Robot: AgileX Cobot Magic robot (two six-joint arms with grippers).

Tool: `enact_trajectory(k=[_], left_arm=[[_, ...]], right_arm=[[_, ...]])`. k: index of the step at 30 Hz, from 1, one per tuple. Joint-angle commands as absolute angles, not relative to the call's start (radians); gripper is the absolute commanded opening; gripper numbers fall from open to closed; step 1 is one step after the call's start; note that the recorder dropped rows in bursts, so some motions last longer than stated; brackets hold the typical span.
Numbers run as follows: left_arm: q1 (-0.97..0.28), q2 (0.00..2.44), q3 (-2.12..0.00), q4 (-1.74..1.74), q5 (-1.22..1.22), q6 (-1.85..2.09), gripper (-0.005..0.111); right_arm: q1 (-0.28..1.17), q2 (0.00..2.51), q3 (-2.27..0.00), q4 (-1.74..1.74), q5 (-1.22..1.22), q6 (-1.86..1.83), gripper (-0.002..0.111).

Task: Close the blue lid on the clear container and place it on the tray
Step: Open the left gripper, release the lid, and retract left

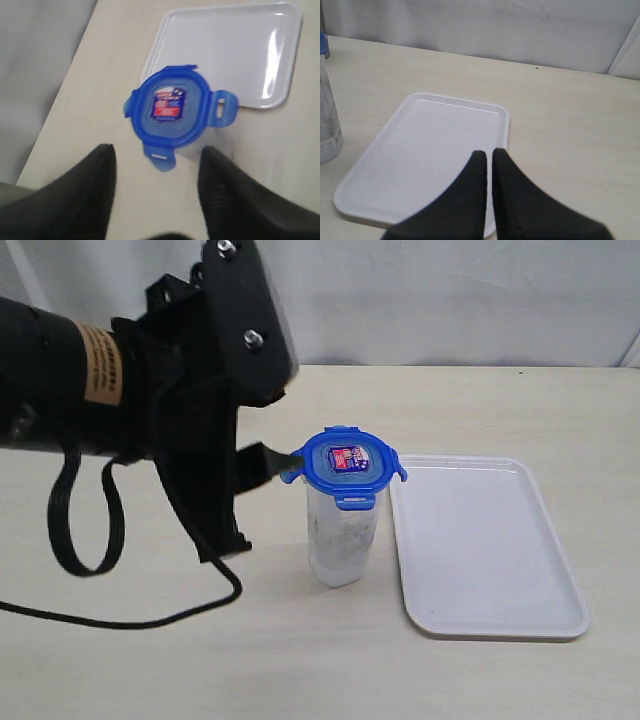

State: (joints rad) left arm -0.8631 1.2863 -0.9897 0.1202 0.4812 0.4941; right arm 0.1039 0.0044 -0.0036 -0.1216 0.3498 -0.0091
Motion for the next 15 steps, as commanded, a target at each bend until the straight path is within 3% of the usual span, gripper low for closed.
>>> enact_trajectory(k=[1, 4, 15], left_arm=[[-0.758, 1.28, -0.963, 0.052, 0.411, 0.463, 0.023], [-0.684, 1.28, -0.911, 0.0, 0.303, 0.465, 0.001], [-0.611, 1.284, -0.646, -0.036, -0.359, 0.408, 0.0]], right_arm=[[0.107, 0.0, 0.0, -0.12, 0.346, -0.013, 0.005], [0.107, 0.0, 0.0, -0.12, 0.346, -0.013, 0.005], [0.107, 0.0, 0.0, -0.12, 0.346, -0.013, 0.005]])
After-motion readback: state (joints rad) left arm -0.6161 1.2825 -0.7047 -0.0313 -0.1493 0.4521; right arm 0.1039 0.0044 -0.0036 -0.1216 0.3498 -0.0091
